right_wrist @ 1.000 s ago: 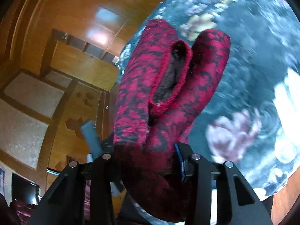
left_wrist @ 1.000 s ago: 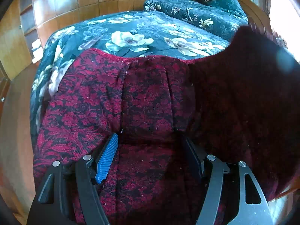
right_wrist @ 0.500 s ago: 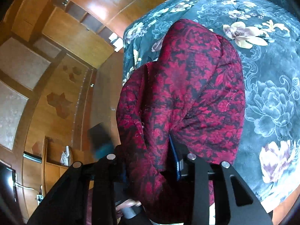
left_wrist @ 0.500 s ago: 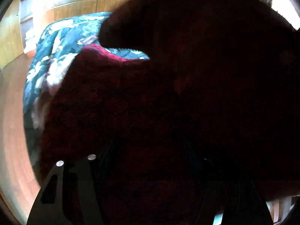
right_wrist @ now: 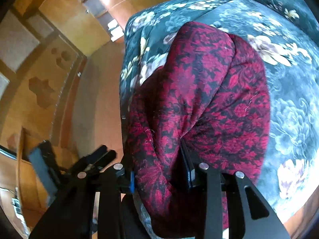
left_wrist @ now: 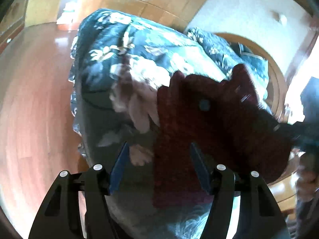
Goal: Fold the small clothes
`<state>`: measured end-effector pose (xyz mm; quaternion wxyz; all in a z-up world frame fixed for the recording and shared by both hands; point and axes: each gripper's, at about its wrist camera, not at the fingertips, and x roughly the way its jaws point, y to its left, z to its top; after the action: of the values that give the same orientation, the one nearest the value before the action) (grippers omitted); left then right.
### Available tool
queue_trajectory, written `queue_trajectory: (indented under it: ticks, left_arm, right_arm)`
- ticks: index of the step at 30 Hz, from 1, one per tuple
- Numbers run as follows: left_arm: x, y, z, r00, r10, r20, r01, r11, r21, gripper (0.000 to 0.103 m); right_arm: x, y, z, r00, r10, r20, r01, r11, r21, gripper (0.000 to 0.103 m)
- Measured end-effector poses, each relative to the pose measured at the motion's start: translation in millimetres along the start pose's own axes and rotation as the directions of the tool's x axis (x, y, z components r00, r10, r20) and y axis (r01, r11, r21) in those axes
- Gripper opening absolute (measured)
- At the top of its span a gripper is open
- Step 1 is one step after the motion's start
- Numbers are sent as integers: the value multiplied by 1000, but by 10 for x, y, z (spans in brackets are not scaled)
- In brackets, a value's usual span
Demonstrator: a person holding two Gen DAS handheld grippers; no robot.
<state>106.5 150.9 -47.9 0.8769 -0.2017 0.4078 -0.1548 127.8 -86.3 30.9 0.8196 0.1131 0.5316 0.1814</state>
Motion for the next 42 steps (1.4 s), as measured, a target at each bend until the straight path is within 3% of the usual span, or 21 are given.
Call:
queue_trajectory:
  ticks: [7,9,10,12,13,18,24,30,35,36,37,38,42]
  left_arm:
    - [-179,208,175,991,-126,42,129,987,-91,62]
    - [-171,223,236,986,-161,45,165,980,-115,62]
    - [-172,214,262,983,-177,47,182,975,-126,62]
    - [-155,176,314,980,-195,47,200,972,-124,62]
    - [-158,132,338,978,-204,45,208,971,-118,62]
    - [-125,-87,437,969,-248,21,248,965,-85,62]
    - [-14,-402,572,966,-259,-24,258,966,-21,69]
    - [344,-708,693,964,-227,-139,237,970,58,70]
    - [649,-907,764,923,-268,-276,298,952,74,70]
    - [669,-959,767,927,-255,-276,291,951,101,63]
    - [682,-1018,764,934,-228,-274,274,951,141,34]
    - [698,-1050,761,939,-204,-277,256,952,167,19]
    - [684,-1103,761,947,-175,-270,237,947,215,16]
  right_arm:
    - [553,260,-229,996,-77,-37,72,990,-118,35]
    - [528,289,-268,998,-69,-11,67,987,-146,42]
    - [503,293,-285,999,-52,-3,51,987,-153,46]
    - [400,258,-313,999,44,24,-40,988,-150,66]
    - [361,240,-323,996,84,32,-78,986,-147,70]
    - [138,69,-438,971,222,85,-209,968,-140,76]
    - [-48,64,-648,953,278,118,-257,952,-169,85]
    - [-27,217,-765,963,247,106,-210,937,-279,86]
    - [-38,224,-862,964,239,119,-188,924,-334,87]
    - [-49,198,-879,963,241,121,-189,924,-334,87]
    - [-86,195,-915,962,244,126,-191,924,-332,87]
    - [-135,136,-926,959,253,130,-200,925,-324,87]
    - [-416,-115,-1000,942,310,125,-266,921,-284,87]
